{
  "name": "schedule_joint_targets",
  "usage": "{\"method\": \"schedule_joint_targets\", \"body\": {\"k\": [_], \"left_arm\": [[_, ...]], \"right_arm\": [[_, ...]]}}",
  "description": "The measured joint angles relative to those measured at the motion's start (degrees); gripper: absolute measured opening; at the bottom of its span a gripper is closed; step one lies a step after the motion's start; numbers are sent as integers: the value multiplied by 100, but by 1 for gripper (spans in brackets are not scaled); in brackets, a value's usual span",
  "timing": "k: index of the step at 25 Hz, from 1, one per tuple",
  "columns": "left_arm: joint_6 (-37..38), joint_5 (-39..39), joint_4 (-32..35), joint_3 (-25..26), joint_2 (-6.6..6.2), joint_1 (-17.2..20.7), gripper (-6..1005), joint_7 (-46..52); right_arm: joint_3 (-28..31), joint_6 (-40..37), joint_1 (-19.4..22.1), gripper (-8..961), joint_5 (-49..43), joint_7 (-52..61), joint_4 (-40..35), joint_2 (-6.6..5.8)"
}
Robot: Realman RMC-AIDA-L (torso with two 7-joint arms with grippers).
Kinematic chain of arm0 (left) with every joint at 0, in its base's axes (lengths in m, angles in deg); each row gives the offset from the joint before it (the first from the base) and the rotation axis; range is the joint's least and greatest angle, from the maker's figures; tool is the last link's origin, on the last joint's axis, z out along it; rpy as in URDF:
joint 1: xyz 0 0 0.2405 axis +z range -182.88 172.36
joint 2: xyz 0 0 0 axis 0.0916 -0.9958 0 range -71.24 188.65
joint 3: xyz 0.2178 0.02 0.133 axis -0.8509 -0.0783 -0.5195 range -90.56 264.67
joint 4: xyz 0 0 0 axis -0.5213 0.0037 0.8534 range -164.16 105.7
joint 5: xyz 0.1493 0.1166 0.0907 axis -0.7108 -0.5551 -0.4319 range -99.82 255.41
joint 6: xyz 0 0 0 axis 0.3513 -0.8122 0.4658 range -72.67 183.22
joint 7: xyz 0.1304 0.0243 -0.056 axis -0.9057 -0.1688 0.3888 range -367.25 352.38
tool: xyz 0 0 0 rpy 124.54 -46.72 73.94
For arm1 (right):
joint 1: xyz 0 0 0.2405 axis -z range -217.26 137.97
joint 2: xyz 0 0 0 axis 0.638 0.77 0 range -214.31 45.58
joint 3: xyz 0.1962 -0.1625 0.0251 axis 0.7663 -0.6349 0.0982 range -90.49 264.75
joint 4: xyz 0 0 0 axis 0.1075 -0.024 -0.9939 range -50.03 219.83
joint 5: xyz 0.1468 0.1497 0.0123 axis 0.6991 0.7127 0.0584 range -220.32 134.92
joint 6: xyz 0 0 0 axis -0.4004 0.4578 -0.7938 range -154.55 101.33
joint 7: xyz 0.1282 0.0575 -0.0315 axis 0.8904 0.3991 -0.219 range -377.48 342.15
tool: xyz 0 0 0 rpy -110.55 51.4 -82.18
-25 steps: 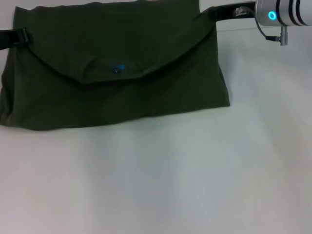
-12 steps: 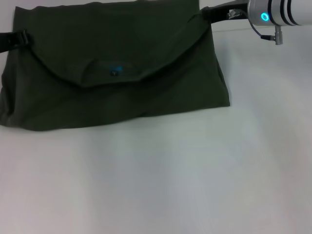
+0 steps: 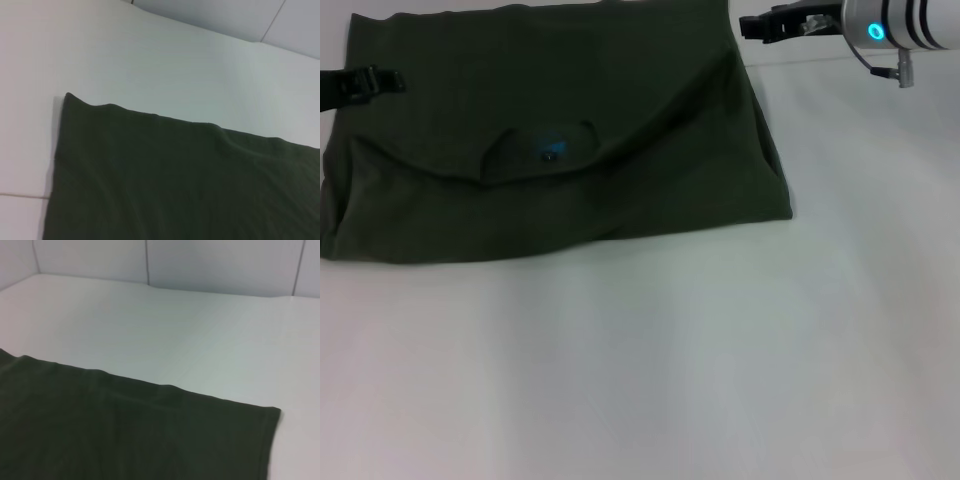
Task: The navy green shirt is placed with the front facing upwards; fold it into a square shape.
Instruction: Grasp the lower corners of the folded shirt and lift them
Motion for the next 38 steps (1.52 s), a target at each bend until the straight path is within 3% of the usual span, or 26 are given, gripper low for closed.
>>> {"method": "schedule_joint_targets", "body": {"k": [5,8,15,17,27,30,35,36,38], "left_arm": [[577,46,-420,39,8,152,610,14],[1195,146,-989,76,28,389,673,125],[2604,651,-1731,351,-18,793,858,253],[2939,666,-1831,548,-24,839,919,256],[3715,653,-1868,875,-96,1002,919,211],[3952,655,-1842,948,-152,1058,919,239],[4256,508,-1737,1093,-250,1107,918,484],[4263,344,-1606,1090,-353,1093,918,669],[4246,235,-1525,1095,-416,1074,918,778]], "right_arm": [[59,-1071,34,484,5,292,-219,-240],[264,-2103,158,488,62,505,-569,-389],[1115,-3978,519,496,243,465,-1048,-478],[1163,-4258,630,518,310,427,-1058,-486],[1357,-5337,1014,727,975,99,-1039,-500],[1566,-5385,1140,927,1065,90,-1026,-495],[1646,-5418,1312,924,1138,133,-1001,-524],[1648,-5435,1325,924,1135,143,-1001,-538],[1651,-5475,1343,924,1127,171,-1001,-577]]}}
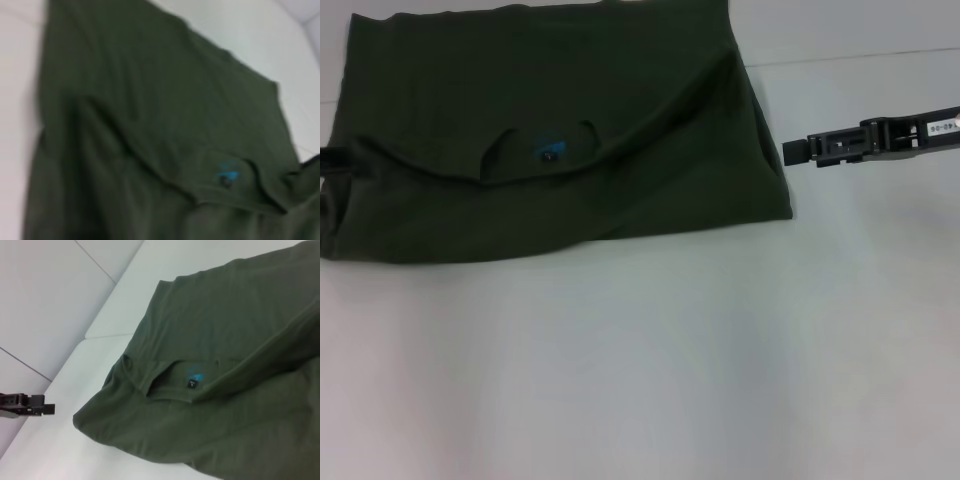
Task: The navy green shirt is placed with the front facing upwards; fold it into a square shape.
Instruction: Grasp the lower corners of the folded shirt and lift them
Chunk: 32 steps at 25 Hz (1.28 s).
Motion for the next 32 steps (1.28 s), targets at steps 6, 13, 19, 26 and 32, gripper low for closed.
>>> {"method": "schedule_joint_targets", "body": {"k": [6,13,19,26,32], "left_arm": [[-421,-585,461,-38,-158,-102,918,376],[-955,-666,952,-285,-150,-247,918,349],[-1433,-675,971,-822,-46,-293,917,380],[-1753,-973,970,-1092,69,-341,917,424],[-1782,-1108,1046,-1094,79,-369,919,424]], "right_arm": [[1,-277,1,924,-1,132,-35,-75],[11,-278,7,925,-2,144,7,-108],[25,-242,40,925,-7,103,7,-121],[34,-261,54,924,-10,136,8,-123],[54,-276,55,925,11,143,8,-123]]}}
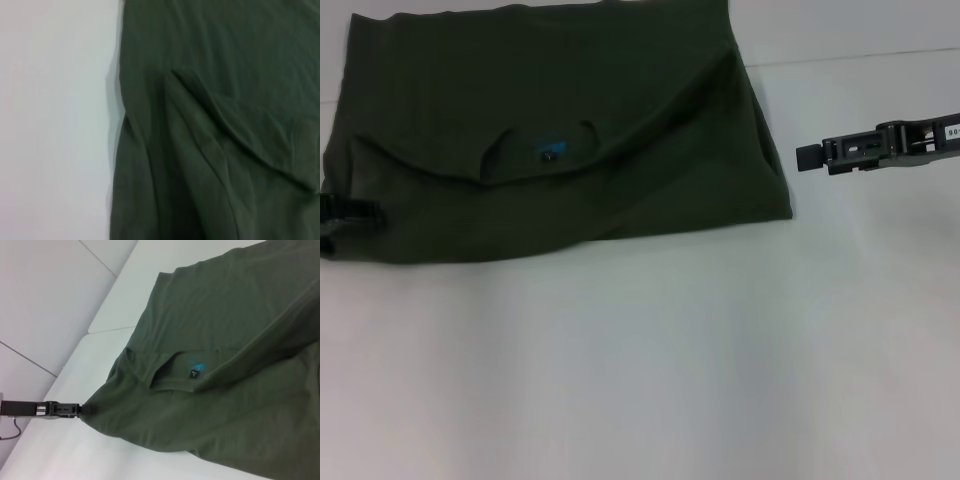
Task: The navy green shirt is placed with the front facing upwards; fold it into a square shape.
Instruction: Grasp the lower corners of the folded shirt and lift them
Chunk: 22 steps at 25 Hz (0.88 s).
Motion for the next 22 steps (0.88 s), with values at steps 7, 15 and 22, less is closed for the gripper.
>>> {"method": "schedule_joint_targets", "body": {"k": [7,15,22], "left_arm": [[-95,-6,174,-2,5,-56,871,-21],[104,17,380,42,-106,-210,806,-81],[94,-24,392,6,-116,-217,653,-22]], "right_arm": [[52,19,-5,925,5,0,0,1],[82,28,-8,924,22,-4,0,0],[104,35,-17,923,24,-9,0,1]]}}
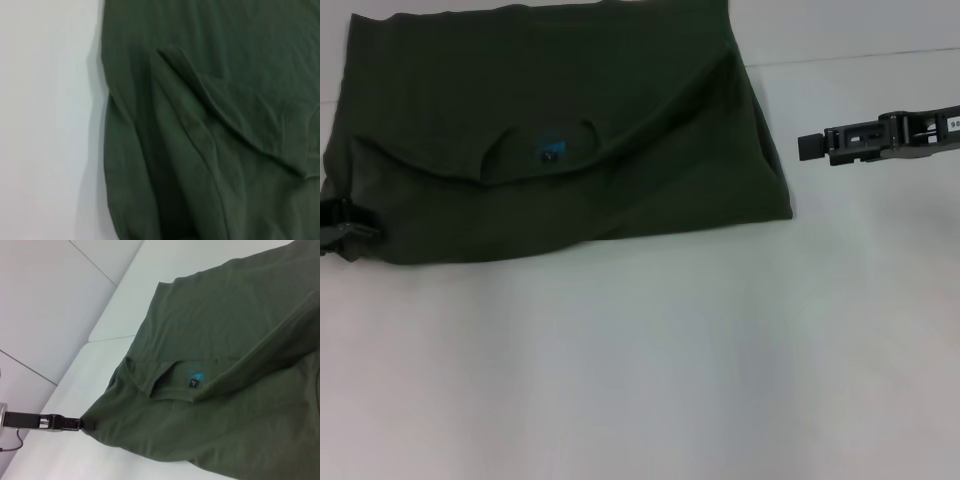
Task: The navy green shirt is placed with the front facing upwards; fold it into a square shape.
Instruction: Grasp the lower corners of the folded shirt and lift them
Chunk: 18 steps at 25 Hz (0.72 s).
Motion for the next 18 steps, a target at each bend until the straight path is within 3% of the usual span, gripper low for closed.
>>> {"method": "schedule_joint_targets", "body": {"k": [5,9,14,18], "left_arm": [[23,-75,-2,3,-7,-2,489,18],[68,-77,-29,0,-6,-22,324,19],[132,-79,-53,4,-1,-78,104,22],[149,-84,-56,-3,11,-123,82,23]], "right_arm": [[-12,106,1,922,-92,5,0,0],[-40,545,-62,921,-803,198,46,34],[-68,1085,-370,920,-1349,331,704,49],[-237,1548,-596,920,-1500,304,1122,118]]}}
